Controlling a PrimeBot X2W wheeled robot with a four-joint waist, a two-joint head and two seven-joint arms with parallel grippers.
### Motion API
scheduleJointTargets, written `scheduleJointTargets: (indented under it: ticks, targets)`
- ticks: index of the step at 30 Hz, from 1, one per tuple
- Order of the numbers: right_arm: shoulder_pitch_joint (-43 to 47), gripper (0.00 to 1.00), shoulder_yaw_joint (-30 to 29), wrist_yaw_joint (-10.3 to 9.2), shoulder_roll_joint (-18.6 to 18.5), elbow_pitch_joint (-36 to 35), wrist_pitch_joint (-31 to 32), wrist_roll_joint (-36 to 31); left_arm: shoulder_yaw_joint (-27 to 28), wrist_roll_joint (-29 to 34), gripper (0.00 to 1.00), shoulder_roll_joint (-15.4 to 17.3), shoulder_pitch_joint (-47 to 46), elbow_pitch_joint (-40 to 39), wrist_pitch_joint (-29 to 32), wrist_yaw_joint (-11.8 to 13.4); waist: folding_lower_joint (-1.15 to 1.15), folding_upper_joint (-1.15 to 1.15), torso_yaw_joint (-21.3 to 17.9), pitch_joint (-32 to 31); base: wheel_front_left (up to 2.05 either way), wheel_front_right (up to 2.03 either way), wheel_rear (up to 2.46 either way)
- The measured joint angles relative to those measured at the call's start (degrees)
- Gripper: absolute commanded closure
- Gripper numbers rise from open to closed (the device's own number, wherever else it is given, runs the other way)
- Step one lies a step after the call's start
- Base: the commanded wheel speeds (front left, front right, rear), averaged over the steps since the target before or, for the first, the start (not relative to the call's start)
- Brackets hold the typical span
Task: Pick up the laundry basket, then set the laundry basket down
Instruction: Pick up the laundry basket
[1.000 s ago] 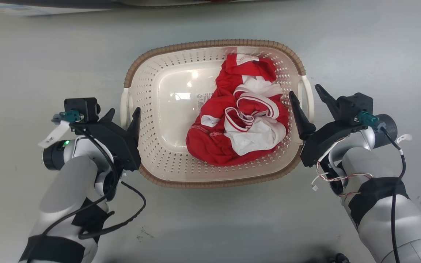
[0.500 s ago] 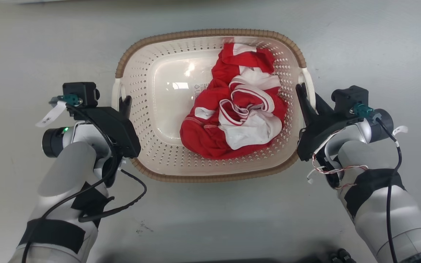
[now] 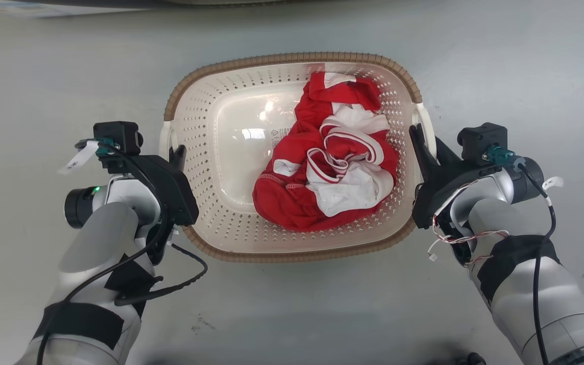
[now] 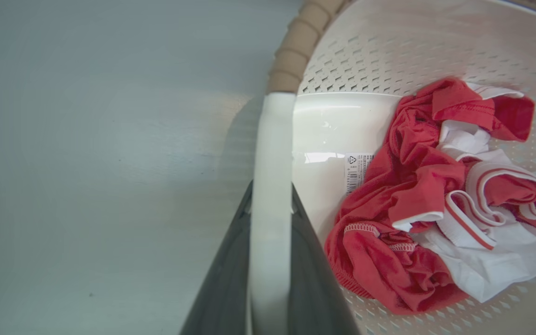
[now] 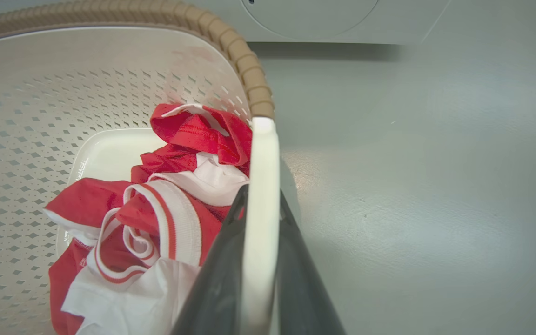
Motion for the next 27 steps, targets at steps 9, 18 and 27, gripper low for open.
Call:
scheduleJointTargets:
  ticks: [9, 18, 27]
  targets:
    - [0.0, 1.0, 1.1, 0.09, 0.4, 3.5, 0.2, 1.3, -0.1, -1.0, 1.0, -1.0, 0.0, 3.9, 0.9, -0.4, 0.0, 0.0, 0.2, -4.5, 0.0, 0.0, 0.0]
    - [2.0, 1.0, 3.2, 0.26, 0.6, 5.9, 1.6, 2.4, -0.6, -1.6, 1.0, -1.7, 0.8, 7.1, 4.4, -0.5, 0.0, 0.0, 0.2, -10.5, 0.0, 0.0, 0.0]
    - [6.0, 1.0, 5.2, 0.34, 0.8, 7.0, 4.1, 5.0, -1.1, -2.5, 1.0, -2.1, 3.9, 8.3, 7.8, -0.9, -0.01, 0.0, 0.2, -17.4, 0.0, 0.0, 0.0]
